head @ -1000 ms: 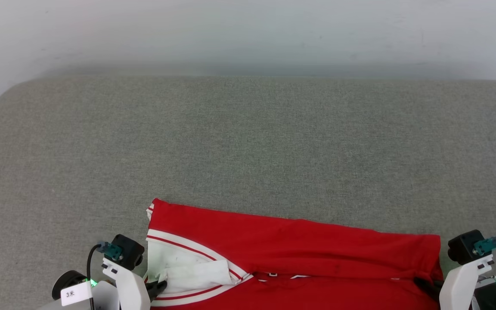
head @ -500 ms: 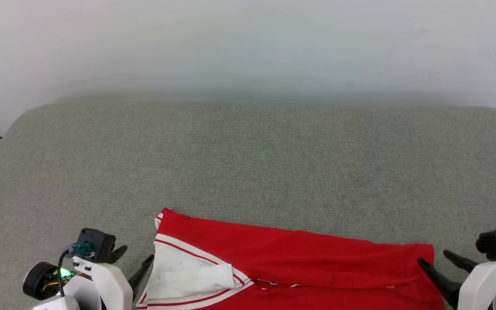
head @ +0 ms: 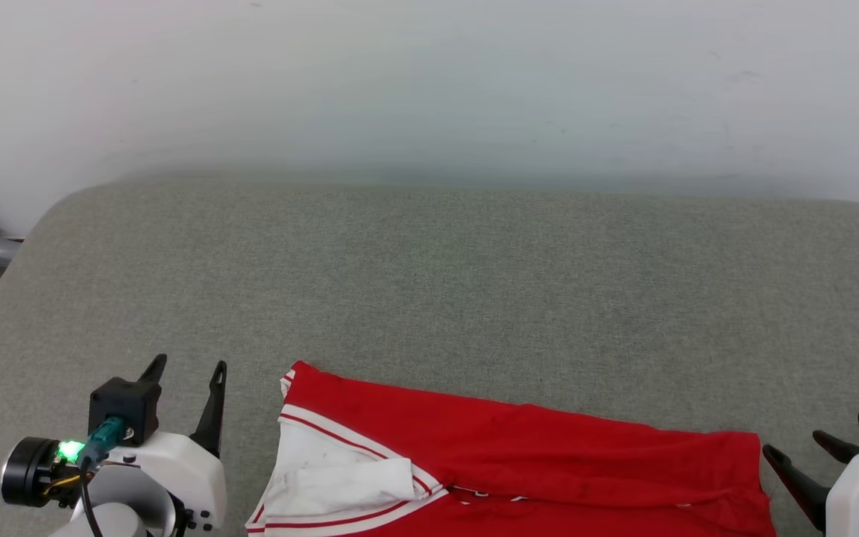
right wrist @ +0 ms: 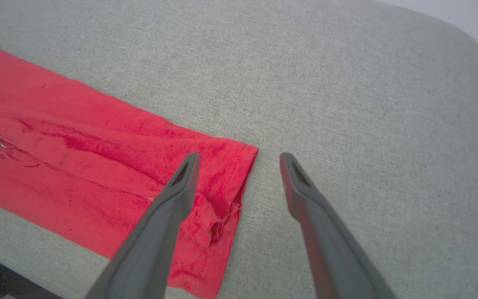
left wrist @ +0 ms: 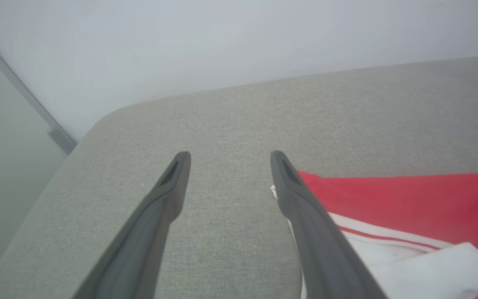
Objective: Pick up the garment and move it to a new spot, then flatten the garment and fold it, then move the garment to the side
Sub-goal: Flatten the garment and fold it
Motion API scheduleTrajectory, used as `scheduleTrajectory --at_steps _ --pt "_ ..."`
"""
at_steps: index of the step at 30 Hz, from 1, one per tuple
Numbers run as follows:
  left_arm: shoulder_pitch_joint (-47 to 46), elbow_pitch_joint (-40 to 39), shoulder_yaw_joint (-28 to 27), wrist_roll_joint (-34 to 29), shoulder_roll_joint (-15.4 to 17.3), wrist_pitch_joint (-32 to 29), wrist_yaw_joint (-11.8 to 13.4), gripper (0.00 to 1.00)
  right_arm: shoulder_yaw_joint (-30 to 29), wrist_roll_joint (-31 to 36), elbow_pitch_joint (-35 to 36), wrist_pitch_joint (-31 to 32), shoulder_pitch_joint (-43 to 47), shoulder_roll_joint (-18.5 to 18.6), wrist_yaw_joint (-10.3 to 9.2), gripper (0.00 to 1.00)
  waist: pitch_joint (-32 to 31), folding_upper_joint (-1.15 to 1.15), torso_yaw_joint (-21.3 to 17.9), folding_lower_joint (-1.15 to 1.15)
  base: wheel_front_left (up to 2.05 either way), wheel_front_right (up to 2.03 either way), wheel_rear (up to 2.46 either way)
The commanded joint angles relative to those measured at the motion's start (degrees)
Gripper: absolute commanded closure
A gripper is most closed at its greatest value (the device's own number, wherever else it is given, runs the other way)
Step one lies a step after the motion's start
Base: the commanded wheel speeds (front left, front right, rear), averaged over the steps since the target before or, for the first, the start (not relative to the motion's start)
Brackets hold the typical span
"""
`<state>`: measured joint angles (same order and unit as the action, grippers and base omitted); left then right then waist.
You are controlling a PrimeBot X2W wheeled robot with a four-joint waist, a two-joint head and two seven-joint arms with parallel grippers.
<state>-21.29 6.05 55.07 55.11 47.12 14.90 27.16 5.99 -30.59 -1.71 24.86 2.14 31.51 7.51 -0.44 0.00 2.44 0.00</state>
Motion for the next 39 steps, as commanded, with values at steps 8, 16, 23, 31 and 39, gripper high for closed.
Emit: scheduleTrajectory --at_steps 8,16,23,31,39 --pt "10.54 -5.4 -15.23 -14.12 -5.81 0.32 5.35 0.0 -1.17 -0.7 -1.13 7.42 0.88 -0.58 -0.05 0.0 0.6 0.0 1.5 0.0 0.0 0.0 0.0" --pt "19.27 -8.97 -26.29 -26.58 -13.94 0.33 4.68 0.0 -0.7 -3.12 -4.67 12.23 -0.57 -0.9 -0.05 0.0 1.86 0.0 3.32 0.0 0.0 0.0 0.0" --pt "22.07 -9.78 -32.23 -34.43 -21.45 0.34 1.5 0.0 -0.12 -5.21 -8.92 14.16 -0.97 -2.03 -0.05 0.0 3.4 0.0 5.47 0.0 0.0 0.0 0.0" --pt "24.59 -7.8 -38.98 -40.29 -29.44 0.34 -4.25 0.0 2.82 -7.39 -14.48 14.51 -0.57 -2.75 -0.05 0.0 4.6 0.0 7.01 0.0 0.0 0.0 0.0" --pt "26.07 -7.56 -43.65 -46.6 -34.0 0.34 -8.49 0.0 8.37 -9.88 -18.11 12.93 -0.59 -2.7 0.05 1.0 5.13 0.0 7.54 0.0 0.0 0.0 0.0"
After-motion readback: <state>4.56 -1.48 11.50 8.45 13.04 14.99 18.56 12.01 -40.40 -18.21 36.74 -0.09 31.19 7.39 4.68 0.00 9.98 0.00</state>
